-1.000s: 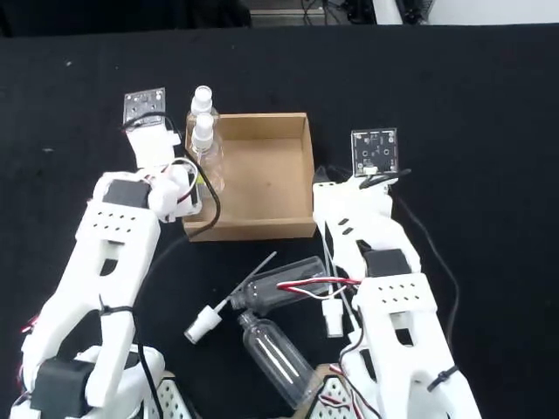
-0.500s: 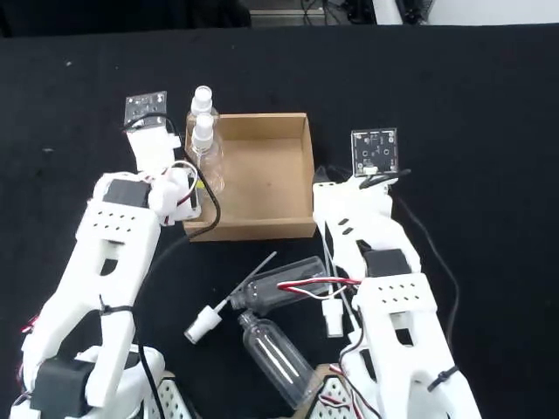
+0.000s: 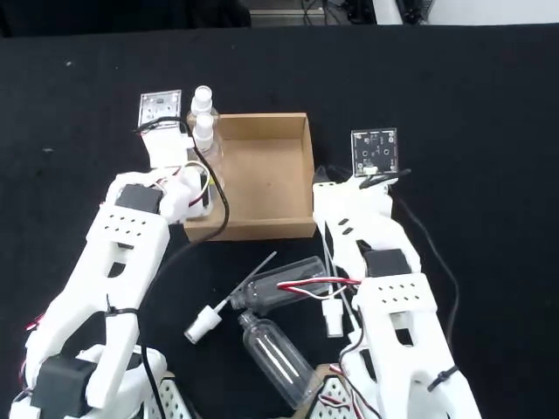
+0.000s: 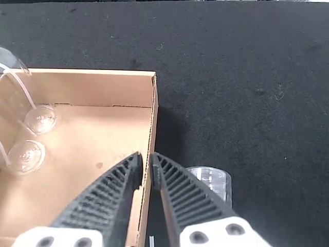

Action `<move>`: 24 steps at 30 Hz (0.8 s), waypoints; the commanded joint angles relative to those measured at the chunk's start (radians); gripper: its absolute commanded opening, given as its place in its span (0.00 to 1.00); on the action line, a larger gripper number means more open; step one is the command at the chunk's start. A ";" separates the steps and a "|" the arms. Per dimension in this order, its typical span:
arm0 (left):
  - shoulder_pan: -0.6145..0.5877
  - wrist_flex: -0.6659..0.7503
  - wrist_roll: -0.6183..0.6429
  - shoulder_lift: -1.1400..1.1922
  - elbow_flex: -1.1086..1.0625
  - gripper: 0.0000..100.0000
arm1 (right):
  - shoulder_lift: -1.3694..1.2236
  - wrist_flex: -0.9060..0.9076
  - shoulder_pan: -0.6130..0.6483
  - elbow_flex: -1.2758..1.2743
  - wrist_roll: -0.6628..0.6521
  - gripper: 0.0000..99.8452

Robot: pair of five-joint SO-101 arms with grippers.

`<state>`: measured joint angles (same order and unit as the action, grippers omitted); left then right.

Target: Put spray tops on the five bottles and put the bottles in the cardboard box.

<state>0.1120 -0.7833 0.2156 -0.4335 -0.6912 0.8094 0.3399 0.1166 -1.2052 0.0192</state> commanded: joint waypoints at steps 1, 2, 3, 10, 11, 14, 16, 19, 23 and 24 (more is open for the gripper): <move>0.007 0.055 -0.006 0.015 0.016 0.06 | 0.001 -0.034 0.017 0.007 -0.009 0.01; 0.007 0.054 -0.006 0.028 0.021 0.06 | 0.001 -0.034 0.017 0.007 -0.009 0.01; 0.005 0.054 -0.006 0.040 0.022 0.06 | -0.001 -0.034 0.017 0.007 -0.009 0.01; 0.001 0.092 -0.026 0.117 0.035 0.06 | 0.001 -0.034 0.017 0.007 -0.009 0.01; -0.005 0.100 -0.025 0.123 0.039 0.06 | 0.001 -0.034 0.017 0.007 -0.009 0.01; -0.016 0.107 -0.025 0.135 0.059 0.06 | 0.001 -0.034 0.017 0.007 -0.009 0.01; -0.025 0.112 -0.026 0.137 0.059 0.06 | 0.001 -0.034 0.017 0.007 -0.009 0.01; -0.028 0.112 -0.026 0.137 0.056 0.06 | 0.001 -0.034 0.017 0.007 -0.009 0.01; -0.028 0.143 -0.026 0.137 0.051 0.06 | 0.001 -0.034 0.017 0.007 -0.009 0.01; -0.028 0.155 -0.026 0.137 0.050 0.06 | 0.001 -0.034 0.017 0.007 -0.009 0.01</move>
<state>0.0967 -0.6820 0.1972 -0.2908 -0.6866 0.8094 0.3399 0.1166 -1.2052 0.0192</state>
